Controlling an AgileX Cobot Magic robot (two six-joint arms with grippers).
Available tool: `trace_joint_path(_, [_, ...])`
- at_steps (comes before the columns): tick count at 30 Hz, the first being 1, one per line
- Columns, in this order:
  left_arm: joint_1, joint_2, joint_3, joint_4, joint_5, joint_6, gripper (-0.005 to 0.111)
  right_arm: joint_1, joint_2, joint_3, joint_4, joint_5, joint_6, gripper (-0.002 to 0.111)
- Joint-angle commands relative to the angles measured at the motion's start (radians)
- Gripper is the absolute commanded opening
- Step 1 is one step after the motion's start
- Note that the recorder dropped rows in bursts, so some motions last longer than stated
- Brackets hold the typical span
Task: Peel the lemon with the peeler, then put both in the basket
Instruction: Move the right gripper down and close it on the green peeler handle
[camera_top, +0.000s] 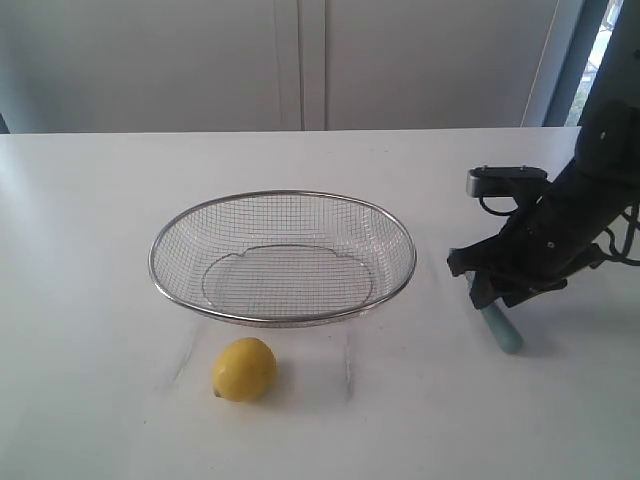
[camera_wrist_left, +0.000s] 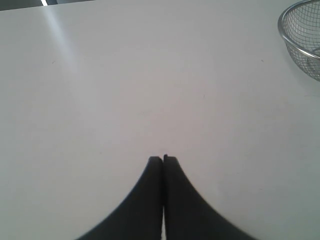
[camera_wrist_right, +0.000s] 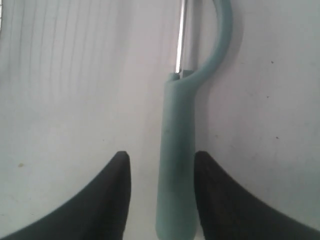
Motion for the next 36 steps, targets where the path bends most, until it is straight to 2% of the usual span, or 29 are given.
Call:
trace_joint_path(1, [0.002,-0.003,0.005,-0.007,0.001,-0.001,0.001,0.022,0.0,-0.004,-0.05,-0.02,-0.003,0.04])
trace_joint_path(6, [0.002,-0.003,0.005,-0.007,0.001,-0.001,0.001,0.046,0.0,-0.004,-0.188,-0.031,0.132,0.04])
trace_joint_path(36, [0.002,-0.003,0.005,-0.007,0.001,-0.001,0.001,0.053,0.051,-0.002,-0.162,-0.041,0.132,0.039])
